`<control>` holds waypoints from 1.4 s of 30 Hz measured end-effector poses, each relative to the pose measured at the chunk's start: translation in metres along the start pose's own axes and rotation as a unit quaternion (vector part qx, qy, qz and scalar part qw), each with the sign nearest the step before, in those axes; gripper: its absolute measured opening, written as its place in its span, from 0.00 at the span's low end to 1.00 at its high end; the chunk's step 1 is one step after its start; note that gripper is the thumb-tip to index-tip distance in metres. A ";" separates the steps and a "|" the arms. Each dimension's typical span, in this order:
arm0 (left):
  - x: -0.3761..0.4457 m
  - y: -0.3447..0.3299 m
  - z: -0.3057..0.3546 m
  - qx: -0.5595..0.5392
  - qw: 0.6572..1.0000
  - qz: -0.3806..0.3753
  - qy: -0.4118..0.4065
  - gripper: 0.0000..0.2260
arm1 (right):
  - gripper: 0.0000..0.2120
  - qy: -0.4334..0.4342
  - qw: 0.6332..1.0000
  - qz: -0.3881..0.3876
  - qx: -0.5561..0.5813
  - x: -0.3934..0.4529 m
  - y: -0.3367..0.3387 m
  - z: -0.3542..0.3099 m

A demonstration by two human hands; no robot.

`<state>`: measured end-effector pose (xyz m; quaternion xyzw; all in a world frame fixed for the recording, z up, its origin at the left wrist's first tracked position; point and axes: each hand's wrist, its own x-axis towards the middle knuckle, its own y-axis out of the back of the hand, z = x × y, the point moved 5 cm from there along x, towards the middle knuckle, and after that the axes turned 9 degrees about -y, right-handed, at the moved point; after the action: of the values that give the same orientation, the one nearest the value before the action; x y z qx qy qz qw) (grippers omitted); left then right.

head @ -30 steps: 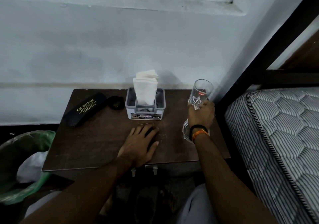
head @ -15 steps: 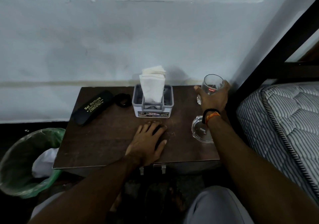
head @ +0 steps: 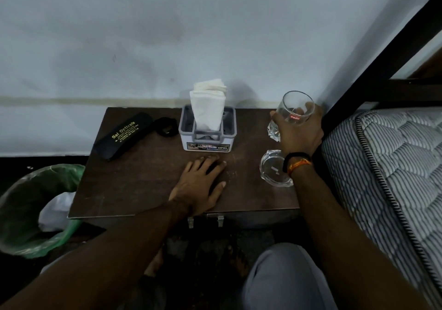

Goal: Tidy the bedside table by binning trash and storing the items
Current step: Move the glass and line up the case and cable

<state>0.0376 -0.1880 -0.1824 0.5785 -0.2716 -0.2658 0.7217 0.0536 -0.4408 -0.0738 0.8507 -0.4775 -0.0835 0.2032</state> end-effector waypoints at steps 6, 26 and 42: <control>-0.007 -0.002 0.001 0.004 1.000 0.003 -0.008 0.24 | 0.40 0.025 1.000 0.012 -0.009 -0.032 0.029 0.001; 0.001 -0.004 0.010 0.000 1.000 0.007 -0.014 0.24 | 0.42 0.001 0.997 -0.035 -0.071 -0.053 0.047 0.052; -0.009 -0.009 0.013 -0.014 1.000 -0.001 -0.006 0.24 | 0.55 -0.020 0.982 -0.125 -0.142 -0.069 0.041 0.090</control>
<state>0.0211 -0.1923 -0.1895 0.5676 -0.2713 -0.2738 0.7275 -0.0452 -0.4258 -0.1409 0.8646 -0.3545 -0.1922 0.2998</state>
